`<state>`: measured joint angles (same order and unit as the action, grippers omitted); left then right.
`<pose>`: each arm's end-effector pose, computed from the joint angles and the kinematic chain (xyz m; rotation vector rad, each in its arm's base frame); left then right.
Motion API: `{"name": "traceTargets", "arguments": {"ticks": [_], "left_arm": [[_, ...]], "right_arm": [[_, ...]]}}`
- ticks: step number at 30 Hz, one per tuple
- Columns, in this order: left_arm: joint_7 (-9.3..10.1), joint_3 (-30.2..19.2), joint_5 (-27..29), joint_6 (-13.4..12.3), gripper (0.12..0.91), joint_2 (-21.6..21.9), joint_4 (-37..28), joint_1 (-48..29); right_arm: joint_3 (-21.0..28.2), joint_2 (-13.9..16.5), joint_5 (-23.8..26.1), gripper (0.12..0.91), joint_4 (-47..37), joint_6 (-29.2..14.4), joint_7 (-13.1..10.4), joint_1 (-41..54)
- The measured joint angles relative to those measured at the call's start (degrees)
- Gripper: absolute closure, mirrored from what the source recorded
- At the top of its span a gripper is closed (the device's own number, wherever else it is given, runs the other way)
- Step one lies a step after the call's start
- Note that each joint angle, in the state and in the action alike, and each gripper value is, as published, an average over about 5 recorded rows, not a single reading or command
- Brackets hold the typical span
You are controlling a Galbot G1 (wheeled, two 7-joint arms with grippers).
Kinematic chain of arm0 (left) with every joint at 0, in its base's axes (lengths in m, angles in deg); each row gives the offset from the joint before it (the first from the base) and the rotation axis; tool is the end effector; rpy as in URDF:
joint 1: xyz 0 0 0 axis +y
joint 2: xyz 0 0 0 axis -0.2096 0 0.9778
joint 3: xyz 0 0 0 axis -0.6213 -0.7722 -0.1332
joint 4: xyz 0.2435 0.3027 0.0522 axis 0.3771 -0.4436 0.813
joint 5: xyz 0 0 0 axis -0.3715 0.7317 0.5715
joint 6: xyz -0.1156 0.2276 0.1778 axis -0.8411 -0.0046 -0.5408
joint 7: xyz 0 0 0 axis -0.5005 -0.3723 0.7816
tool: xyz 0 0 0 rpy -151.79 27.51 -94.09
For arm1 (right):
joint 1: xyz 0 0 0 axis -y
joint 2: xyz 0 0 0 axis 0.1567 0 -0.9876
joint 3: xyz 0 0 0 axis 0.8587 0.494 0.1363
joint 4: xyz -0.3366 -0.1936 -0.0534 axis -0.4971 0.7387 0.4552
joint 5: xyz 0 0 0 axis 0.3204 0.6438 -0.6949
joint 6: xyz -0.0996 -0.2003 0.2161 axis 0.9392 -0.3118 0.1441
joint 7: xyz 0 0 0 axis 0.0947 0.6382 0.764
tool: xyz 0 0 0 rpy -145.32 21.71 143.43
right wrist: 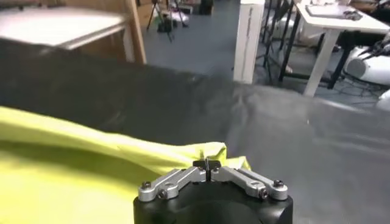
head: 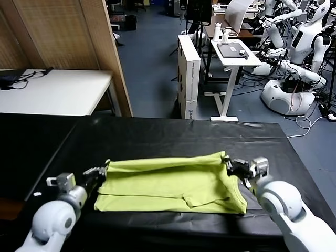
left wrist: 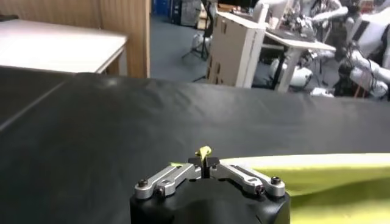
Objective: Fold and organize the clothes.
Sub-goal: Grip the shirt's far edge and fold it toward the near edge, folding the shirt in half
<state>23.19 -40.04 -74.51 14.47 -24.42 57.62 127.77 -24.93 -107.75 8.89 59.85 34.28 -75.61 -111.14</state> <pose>0.1520 0.1203 -0.2803 -0.1649 -2.6222 0.0728 0.2204 -0.1365 -0.2479 0.4014 -2.5387 0.1628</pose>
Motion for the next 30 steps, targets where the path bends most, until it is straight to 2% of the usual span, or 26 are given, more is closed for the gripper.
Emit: {"name": "traceTargets", "arguments": {"ticks": [6,16,19,20,23,27,30], "left_arm": [[-0.25,0.6,2.1,0.1,0.841,-1.3,2.0,4.1],[-0.60,1.4,3.6,-0.4,0.839,-2.9,2.2,7.4],[-0.30,1.5,4.1,-0.2,0.788,-3.3,2.3,7.9],[-0.15,1.6,4.2,-0.1,0.747,-3.5,2.5,8.1],[0.48,2.2,4.6,0.4,0.578,-4.0,3.5,8.9],[1.41,3.4,4.5,0.7,0.316,-4.7,4.9,9.8],[1.91,4.1,3.5,0.6,0.175,-4.8,5.3,9.3]], "right_arm": [[-1.8,0.1,1.4,0.885,4.1,2.7,-1.3,-6.5],[-1.5,-0.3,2.2,0.885,5.6,2.8,-1.8,-10.2],[-1.5,-0.3,1.9,0.871,5.5,2.8,-1.7,-10.5],[-1.5,-0.4,1.8,0.849,5.5,2.8,-1.7,-10.6],[-2.0,-0.5,0.7,0.712,5.9,2.8,-1.8,-11.2],[-3.4,-0.9,-1.9,0.450,7.4,2.8,-1.9,-12.3],[-5.1,-1.2,-3.2,0.268,8.7,2.8,-2.0,-12.6]]}}
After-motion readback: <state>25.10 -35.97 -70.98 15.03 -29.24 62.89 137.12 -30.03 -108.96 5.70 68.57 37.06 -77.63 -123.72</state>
